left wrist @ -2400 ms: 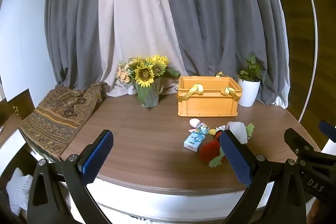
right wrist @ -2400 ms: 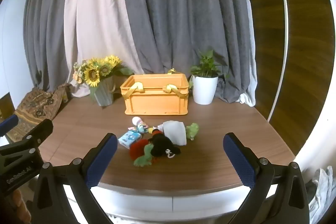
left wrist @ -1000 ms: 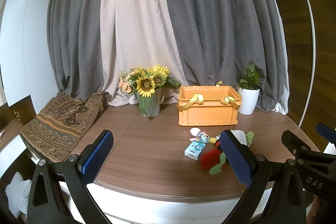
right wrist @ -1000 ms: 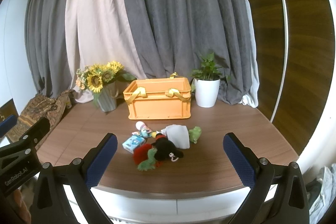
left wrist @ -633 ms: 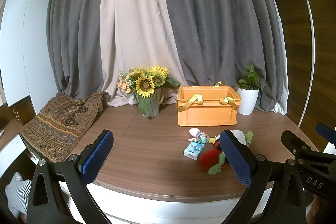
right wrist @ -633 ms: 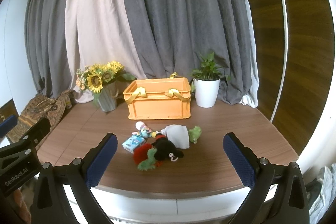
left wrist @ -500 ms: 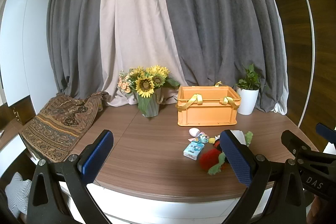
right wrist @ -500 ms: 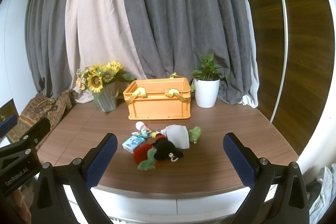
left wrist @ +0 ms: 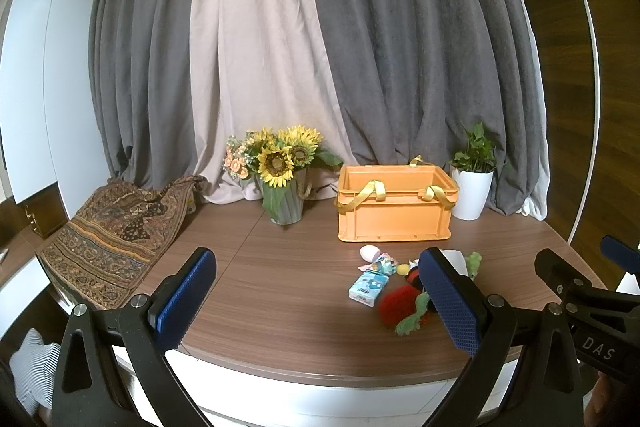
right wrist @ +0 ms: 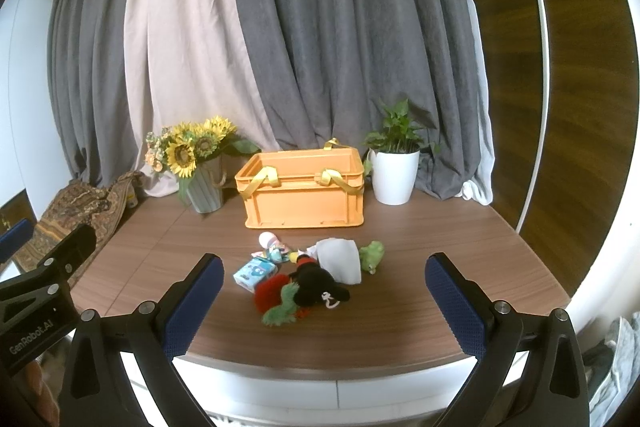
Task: Organize soft objects
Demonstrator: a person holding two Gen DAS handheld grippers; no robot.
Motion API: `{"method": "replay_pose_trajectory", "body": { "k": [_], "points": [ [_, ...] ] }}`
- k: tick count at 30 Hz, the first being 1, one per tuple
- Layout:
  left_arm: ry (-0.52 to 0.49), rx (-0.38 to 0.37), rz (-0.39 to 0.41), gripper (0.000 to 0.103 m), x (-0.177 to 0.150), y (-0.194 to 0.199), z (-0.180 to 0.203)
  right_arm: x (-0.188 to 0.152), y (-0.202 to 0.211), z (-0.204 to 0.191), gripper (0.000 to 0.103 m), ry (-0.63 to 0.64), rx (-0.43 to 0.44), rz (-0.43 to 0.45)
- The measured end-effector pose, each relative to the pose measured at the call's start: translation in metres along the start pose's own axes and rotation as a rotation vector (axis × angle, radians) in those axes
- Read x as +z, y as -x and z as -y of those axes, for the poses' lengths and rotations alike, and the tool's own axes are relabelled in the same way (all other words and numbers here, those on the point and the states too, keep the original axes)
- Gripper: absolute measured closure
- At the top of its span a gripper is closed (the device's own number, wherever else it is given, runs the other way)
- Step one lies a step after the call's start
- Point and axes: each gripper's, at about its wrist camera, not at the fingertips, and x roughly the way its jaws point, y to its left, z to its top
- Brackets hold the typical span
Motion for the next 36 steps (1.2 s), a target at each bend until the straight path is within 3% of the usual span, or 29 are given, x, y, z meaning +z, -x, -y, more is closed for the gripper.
{"method": "replay_pose_trajectory", "body": {
  "k": [20, 29, 36],
  "points": [
    [-0.003, -0.01, -0.013, 0.0, 0.004, -0.009, 0.001, 0.001, -0.003, -0.001, 0.001, -0.003, -0.002, -0.01],
    [-0.03, -0.074, -0.103, 0.0, -0.001, -0.054, 0.005, -0.001, -0.036, 0.0, 0.001, -0.044, -0.026, -0.065],
    [-0.068, -0.113, -0.162, 0.0, -0.004, -0.111, 0.003, -0.002, -0.079, -0.009, 0.001, -0.073, -0.04, -0.118]
  ]
}}
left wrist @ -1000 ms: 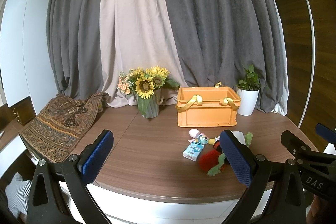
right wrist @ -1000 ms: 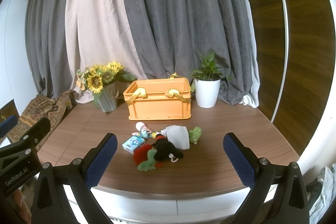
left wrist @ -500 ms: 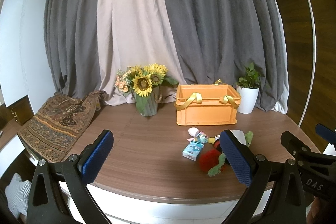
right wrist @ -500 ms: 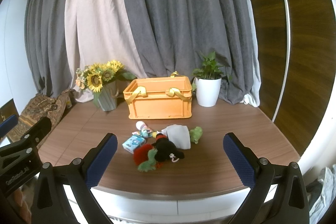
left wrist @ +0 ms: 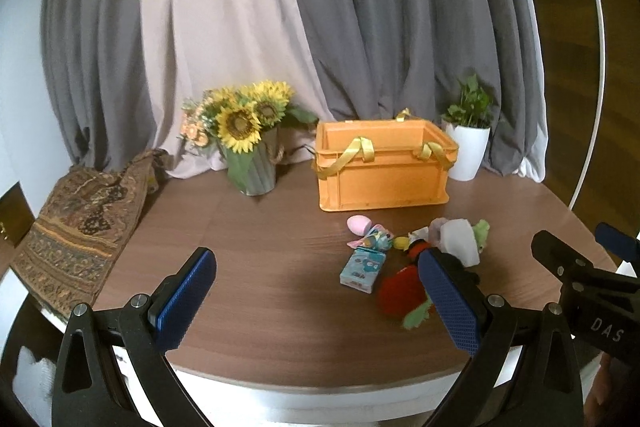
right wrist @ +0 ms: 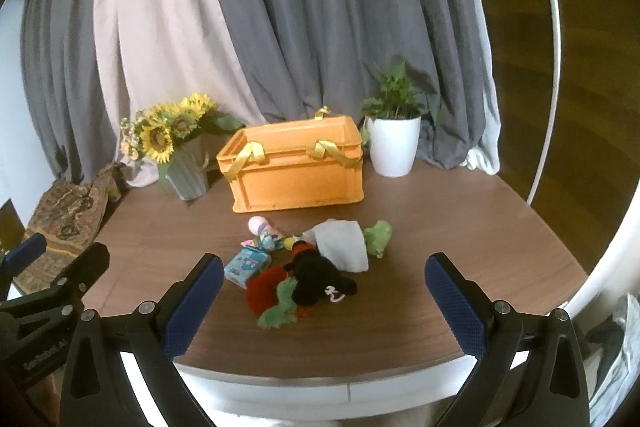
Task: Organize soft objects
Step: 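Grasp the blue tissue pack with the left tool while the right tool grasps the black plush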
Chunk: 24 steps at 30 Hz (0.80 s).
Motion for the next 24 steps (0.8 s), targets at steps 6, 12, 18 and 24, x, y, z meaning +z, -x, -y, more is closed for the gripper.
{"method": "replay_pose_trajectory", "body": {
  "k": [6, 12, 18, 24],
  "points": [
    [-0.041, -0.065, -0.051, 0.0, 0.007, -0.049, -0.007, 0.004, -0.041, -0.009, 0.003, -0.031, -0.03, -0.046],
    [-0.096, -0.149, -0.108, 0.002, 0.012, -0.103, -0.01, 0.004, -0.079, -0.018, 0.009, -0.07, -0.078, -0.114],
    [-0.135, -0.22, -0.171, 0.006, 0.007, -0.144, -0.004, 0.0, -0.112, -0.019, 0.016, -0.11, -0.122, -0.182],
    [-0.15, -0.239, -0.228, 0.007, 0.003, -0.177, 0.008, -0.006, -0.146, -0.011, 0.022, -0.15, -0.119, -0.253]
  ]
}}
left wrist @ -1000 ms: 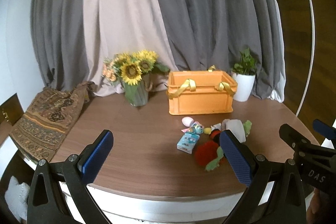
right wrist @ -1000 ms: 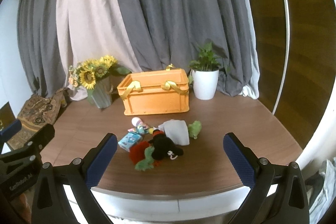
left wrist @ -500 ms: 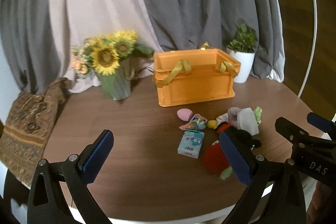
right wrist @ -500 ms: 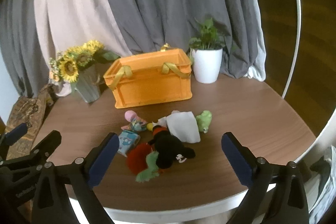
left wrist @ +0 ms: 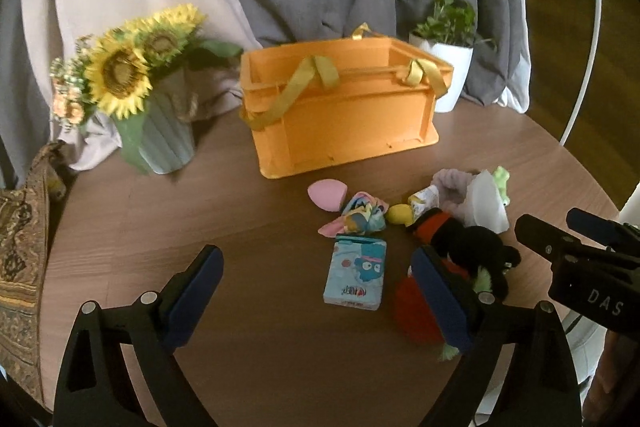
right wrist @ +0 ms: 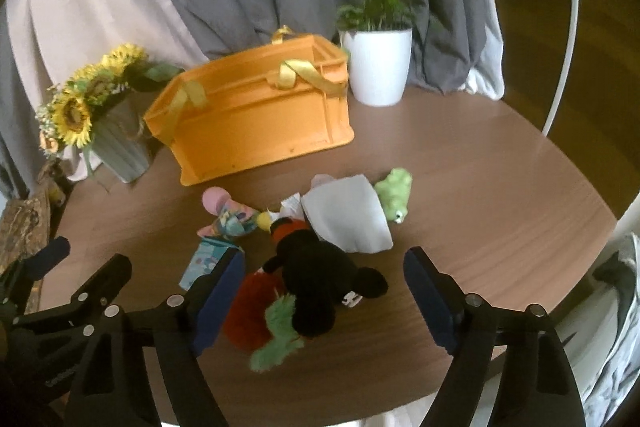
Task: Organize soft objects
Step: 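Grasp the blue tissue pack with the left tool while the right tool grasps the black plush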
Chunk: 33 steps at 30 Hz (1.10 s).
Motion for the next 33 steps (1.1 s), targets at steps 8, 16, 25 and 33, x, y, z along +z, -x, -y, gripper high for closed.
{"method": "replay_pose_trajectory", "body": {
  "k": [8, 16, 25, 33],
  "points": [
    [0.01, -0.016, -0.102, 0.01, 0.001, -0.043, 0.008, 0.006, -0.043, 0.004, 0.029, 0.018, 0.044, -0.097],
    [-0.011, -0.036, -0.154, 0.015, 0.002, -0.075, 0.016, 0.005, -0.07, 0.007, 0.034, 0.013, 0.069, -0.17],
    [-0.032, -0.077, -0.21, 0.019, -0.005, -0.098, 0.024, -0.001, -0.086, 0.01, 0.037, -0.016, 0.1, -0.235],
    [-0.027, -0.099, -0.248, 0.038, -0.014, -0.111, 0.025, -0.005, -0.092, 0.007, 0.037, -0.013, 0.118, -0.254]
  ]
}}
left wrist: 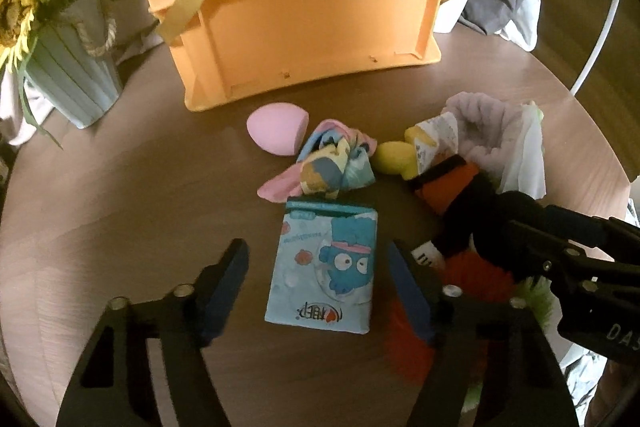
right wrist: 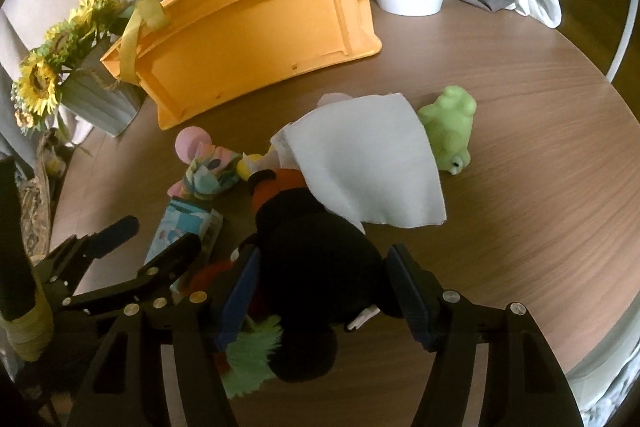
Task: Organize soft objects
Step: 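Grasp the blue tissue pack with the left tool while the right tool grasps the black plush, then lift the tissue pack with the left tool while the right tool carries the black plush to the crate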
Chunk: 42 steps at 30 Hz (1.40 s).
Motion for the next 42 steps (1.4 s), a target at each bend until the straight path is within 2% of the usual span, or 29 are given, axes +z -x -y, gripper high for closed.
{"method": "replay_pose_trajectory", "body": {
  "k": [3, 11, 20, 42],
  "points": [
    [0.018, -0.029, -0.021, 0.05, -0.003, -0.005, -0.001, -0.001, -0.004, -0.002, 0.042, 0.014, 0.001, -0.013],
    [0.014, 0.005, 0.018, 0.05, -0.009, 0.01, -0.002, -0.004, 0.003, -0.005, 0.051, 0.045, -0.004, 0.012],
    [0.033, 0.037, 0.122, 0.05, -0.007, 0.053, -0.008, -0.006, 0.03, -0.016, 0.051, 0.067, 0.025, 0.07],
    [0.097, 0.07, 0.342, 0.05, 0.014, 0.141, -0.026, 0.015, 0.103, -0.042, 0.051, 0.117, 0.067, 0.305]
  ]
}}
